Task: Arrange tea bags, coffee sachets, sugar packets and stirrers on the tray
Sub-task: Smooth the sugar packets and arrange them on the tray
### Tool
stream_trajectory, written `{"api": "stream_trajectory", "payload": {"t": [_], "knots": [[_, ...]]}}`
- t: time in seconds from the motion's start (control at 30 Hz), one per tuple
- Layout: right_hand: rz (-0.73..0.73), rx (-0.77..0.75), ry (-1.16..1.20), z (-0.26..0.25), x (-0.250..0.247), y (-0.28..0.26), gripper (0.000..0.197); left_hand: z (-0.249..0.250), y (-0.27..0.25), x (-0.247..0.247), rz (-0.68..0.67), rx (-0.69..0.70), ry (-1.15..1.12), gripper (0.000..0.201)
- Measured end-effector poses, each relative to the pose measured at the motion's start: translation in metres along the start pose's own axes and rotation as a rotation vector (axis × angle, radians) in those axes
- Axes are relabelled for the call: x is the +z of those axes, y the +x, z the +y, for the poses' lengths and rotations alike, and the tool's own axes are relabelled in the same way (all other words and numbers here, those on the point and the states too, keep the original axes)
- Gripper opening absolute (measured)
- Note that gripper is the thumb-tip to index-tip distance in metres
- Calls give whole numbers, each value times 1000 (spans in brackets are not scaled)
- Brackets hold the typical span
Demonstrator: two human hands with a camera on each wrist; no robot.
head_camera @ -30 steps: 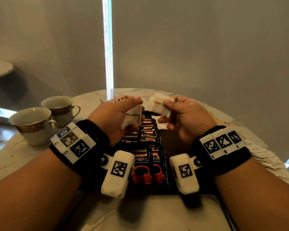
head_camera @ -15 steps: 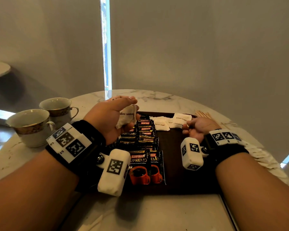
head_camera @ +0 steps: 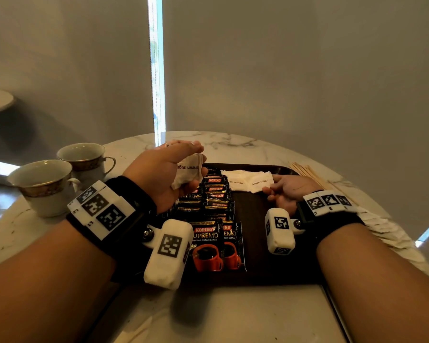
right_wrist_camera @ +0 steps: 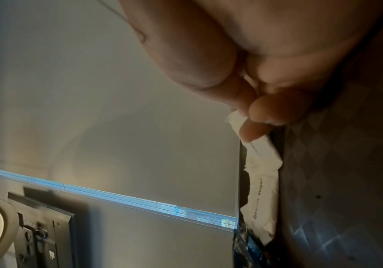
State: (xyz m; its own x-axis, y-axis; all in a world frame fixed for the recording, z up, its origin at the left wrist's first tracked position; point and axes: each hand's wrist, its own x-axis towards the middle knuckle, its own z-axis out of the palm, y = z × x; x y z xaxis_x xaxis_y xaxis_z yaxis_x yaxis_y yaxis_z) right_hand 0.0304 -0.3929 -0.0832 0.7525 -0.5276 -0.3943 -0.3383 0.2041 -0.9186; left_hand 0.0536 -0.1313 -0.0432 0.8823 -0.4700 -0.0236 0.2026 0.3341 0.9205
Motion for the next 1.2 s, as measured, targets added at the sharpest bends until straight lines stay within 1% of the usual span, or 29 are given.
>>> {"api": "stream_trajectory", "payload": {"t": [0.13,0.2,0.33,0.5,0.6,0.83,1.1,1.2], "knots": [[-40,10,54,-1,0,-3,50,0,-1,1,0,9,5,19],[-47,-1,98,-1,-1,-4,48,-1,-1,1,2,13,6,22],[-61,-6,143,-1,-1,-5,29,-1,-1,1,5,10,0,18],[-86,30,144,-1,0,-6,19,-1,-1,0,9,8,0,16],[-84,33,151,-1,-1,-7,19,-1,-1,0,14,8,10,14],[-87,36,160,-2,0,-11,30,0,-2,0,8,4,16,15],[-12,-50,35,2,1,-8,26,1,-4,2,3,-13,26,12],[20,-69,14,1,3,-8,31,2,-6,2,15,-19,28,11]]}}
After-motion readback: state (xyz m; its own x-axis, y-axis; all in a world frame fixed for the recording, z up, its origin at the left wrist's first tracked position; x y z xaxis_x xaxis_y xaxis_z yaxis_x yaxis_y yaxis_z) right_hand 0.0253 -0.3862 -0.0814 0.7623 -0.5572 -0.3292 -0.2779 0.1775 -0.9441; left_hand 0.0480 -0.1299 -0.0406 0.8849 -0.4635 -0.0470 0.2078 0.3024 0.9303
